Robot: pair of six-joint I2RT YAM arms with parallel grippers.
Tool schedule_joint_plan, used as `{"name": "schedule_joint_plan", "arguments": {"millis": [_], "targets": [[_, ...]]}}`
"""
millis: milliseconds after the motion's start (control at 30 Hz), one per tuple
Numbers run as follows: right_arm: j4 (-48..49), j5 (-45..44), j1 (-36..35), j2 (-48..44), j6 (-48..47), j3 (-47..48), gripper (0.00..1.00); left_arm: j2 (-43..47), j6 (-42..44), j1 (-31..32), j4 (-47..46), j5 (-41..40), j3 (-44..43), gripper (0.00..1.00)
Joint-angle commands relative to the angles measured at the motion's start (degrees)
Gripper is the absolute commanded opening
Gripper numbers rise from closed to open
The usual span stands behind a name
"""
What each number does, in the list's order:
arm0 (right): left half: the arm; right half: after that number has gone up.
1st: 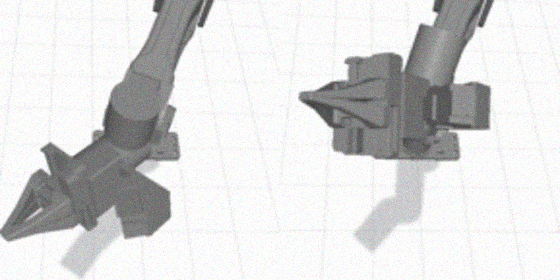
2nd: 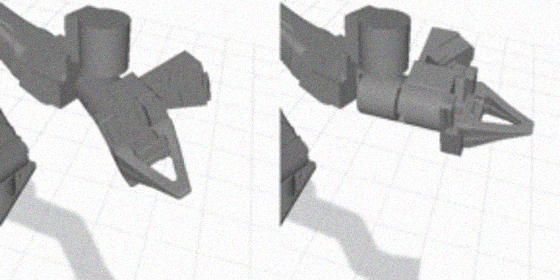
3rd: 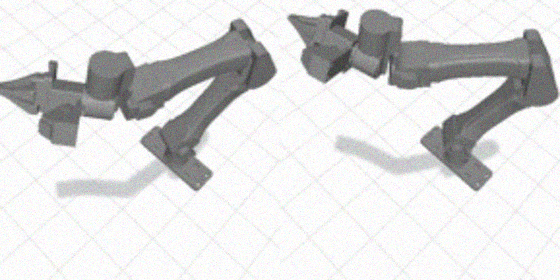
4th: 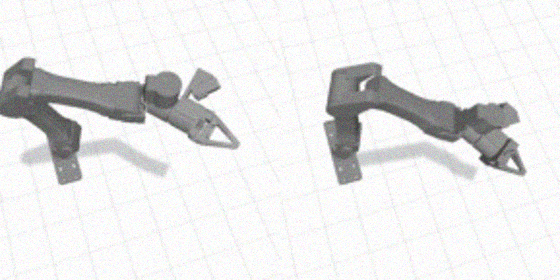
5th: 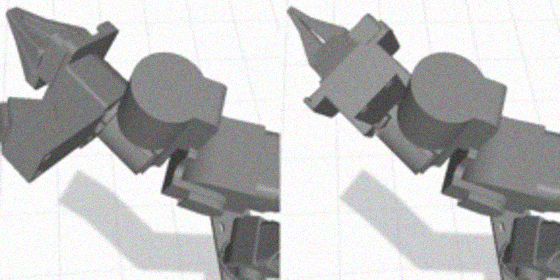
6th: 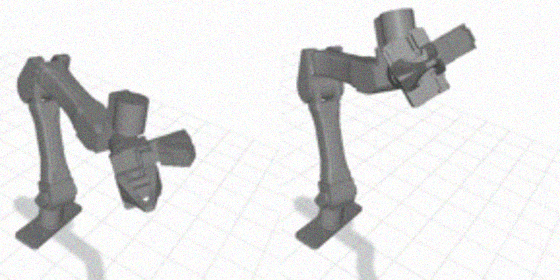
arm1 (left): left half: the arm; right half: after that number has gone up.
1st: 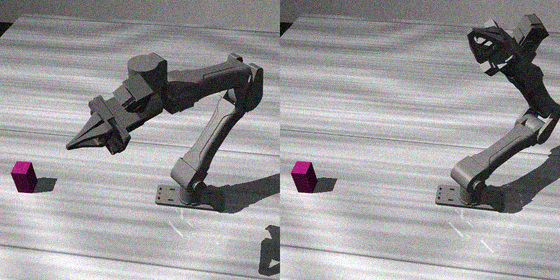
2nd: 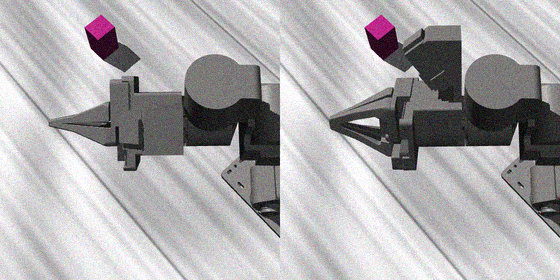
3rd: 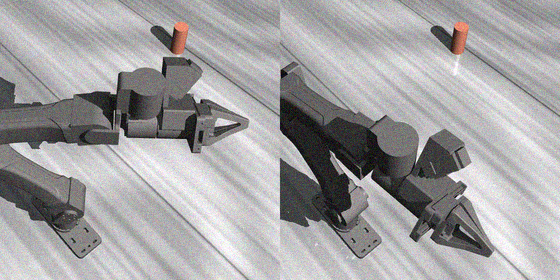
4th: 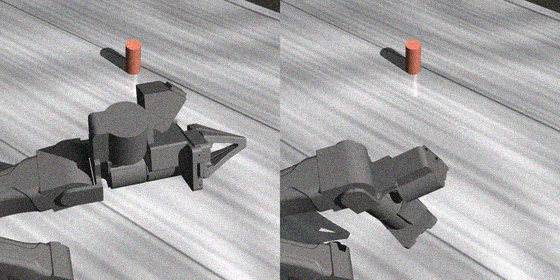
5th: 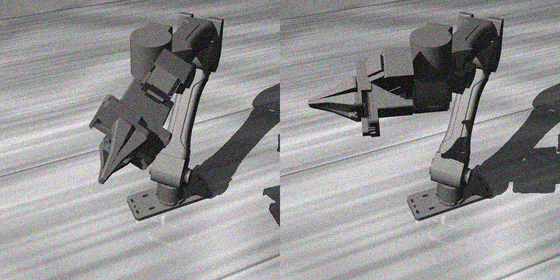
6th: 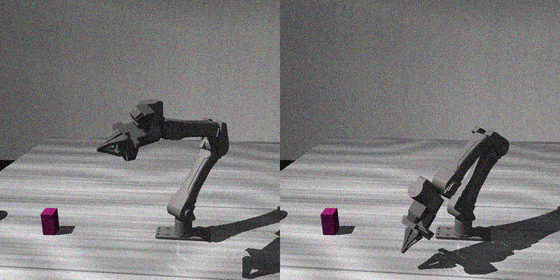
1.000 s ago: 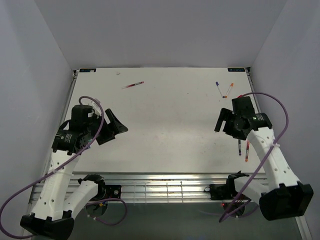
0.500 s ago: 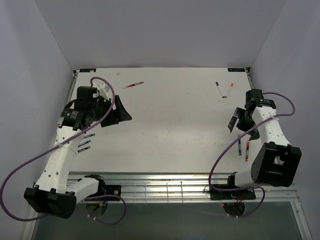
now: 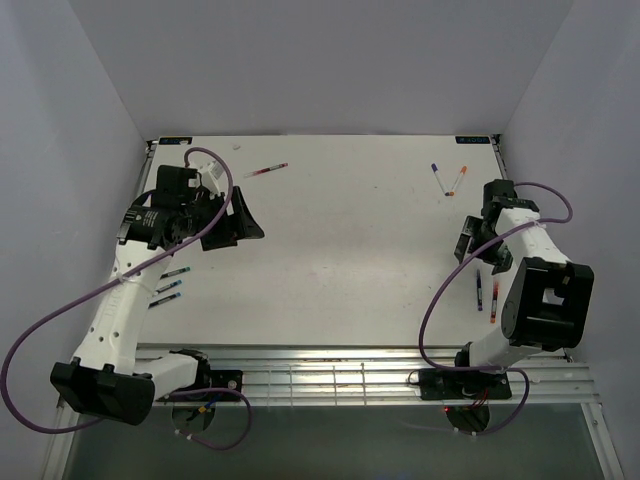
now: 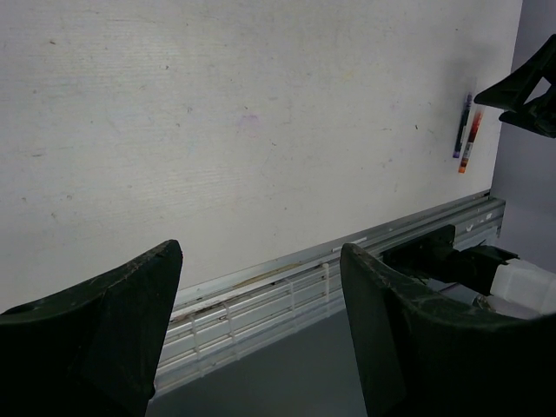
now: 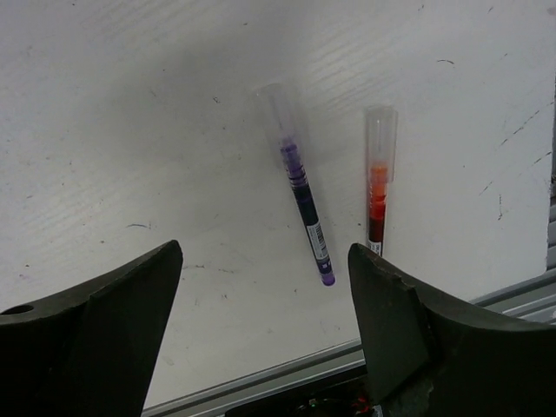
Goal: Open the pen caps
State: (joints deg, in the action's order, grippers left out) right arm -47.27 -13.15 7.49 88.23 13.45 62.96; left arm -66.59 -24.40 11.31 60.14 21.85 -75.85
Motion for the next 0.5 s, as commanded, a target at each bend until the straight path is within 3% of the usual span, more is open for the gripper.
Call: {"name": "schedule_joint_plan", "arguments": {"millis": [0, 467], "targets": [[4.28, 0.58, 0.69, -1.30, -1.68, -3.54, 0.82, -0.38, 1.02, -0.32, 1.30, 0.74, -2.02, 0.84], [11.23, 3.30, 1.39, 0.89, -2.29, -9.08, 0.74, -0.82, 1.20, -0.24, 1.04, 0.21, -1.23, 0.83]]}}
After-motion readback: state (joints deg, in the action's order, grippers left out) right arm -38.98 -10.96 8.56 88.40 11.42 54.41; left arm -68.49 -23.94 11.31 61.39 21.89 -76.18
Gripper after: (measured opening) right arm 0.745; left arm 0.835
